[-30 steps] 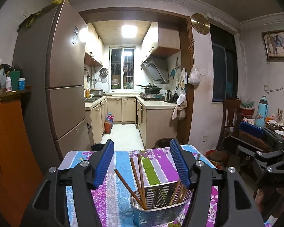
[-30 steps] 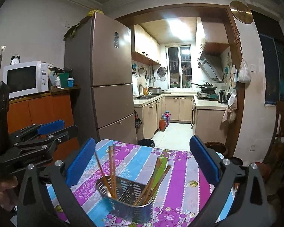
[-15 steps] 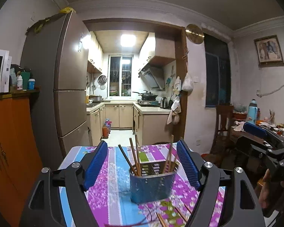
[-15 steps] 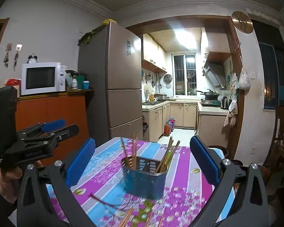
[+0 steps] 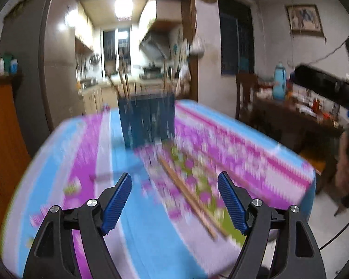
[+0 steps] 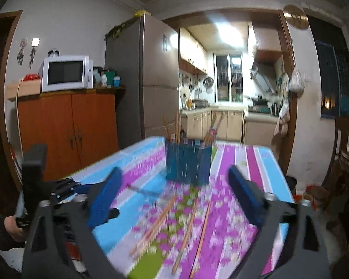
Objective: Organize utensils
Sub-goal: 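Move the right tool back over the remaining chopsticks while the left tool follows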
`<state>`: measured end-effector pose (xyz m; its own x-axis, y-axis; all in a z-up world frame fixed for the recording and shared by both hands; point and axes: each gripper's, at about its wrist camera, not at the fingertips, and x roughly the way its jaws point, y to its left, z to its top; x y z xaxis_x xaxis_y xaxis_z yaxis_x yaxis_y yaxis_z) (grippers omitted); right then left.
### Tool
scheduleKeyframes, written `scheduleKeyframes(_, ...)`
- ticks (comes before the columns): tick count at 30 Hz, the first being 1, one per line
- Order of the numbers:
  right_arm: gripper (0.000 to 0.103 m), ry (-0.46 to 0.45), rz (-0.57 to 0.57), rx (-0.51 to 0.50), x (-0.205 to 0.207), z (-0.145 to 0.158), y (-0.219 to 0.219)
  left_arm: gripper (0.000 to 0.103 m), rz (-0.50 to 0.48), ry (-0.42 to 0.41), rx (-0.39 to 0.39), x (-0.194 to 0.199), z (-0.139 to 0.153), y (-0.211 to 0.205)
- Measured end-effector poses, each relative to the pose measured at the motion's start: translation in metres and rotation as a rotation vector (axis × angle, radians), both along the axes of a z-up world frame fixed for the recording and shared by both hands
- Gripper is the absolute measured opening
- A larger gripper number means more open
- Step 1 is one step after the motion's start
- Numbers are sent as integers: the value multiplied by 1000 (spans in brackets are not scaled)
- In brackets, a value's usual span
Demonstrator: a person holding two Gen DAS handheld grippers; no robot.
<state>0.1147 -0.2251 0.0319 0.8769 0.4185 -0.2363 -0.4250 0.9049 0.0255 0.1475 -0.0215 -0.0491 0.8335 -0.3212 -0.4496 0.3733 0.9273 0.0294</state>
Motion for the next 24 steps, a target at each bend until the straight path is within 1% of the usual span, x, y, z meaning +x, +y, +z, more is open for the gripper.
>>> scheduleKeyframes(1,63,16,0,-3,-3,-9,-1,75,-3,30,-10,0,-12,1)
scheduleKeyframes(2,54,48,5,-11,-5,-24,0,73,-7,48,-17,-2,-21,1)
scheduleKeyframes(4,50,90,13,-17,-7,-41,-1,66,-30,71,-20,-5,-35,0)
scheduleKeyframes(5,49,122,9,-17,-6,-54,-1,64,-45,79,-13,-8,-41,-4)
scheduleKeyframes(6,49,140,8,-11,-6,-60,-2,59,-60,86,-4,-10,-46,-6)
scheduleKeyframes(7,49,166,6,-3,-6,-69,-3,57,-76,94,5,-13,-51,-9)
scheduleKeyframes(8,49,175,4,-6,-7,-74,-2,56,-87,99,12,-15,-56,-12)
scheduleKeyframes(10,49,189,5,-11,-9,-83,0,50,-97,110,29,-15,-63,-17)
scheduleKeyframes(11,48,196,7,-11,-10,-86,1,50,-98,113,31,-15,-65,-18)
scheduleKeyframes(13,48,201,6,-9,-10,-90,1,48,-94,115,32,-13,-67,-21)
scheduleKeyframes(18,48,201,0,4,-10,-93,-4,36,-99,130,56,-9,-73,-26)
scheduleKeyframes(21,48,202,1,0,-10,-94,-6,33,-93,127,74,-9,-77,-28)
scheduleKeyframes(22,48,202,1,-5,-11,-96,-5,30,-83,121,77,-9,-78,-28)
scheduleKeyframes(24,45,202,5,-16,-12,-100,-4,27,-57,114,74,-6,-77,-26)
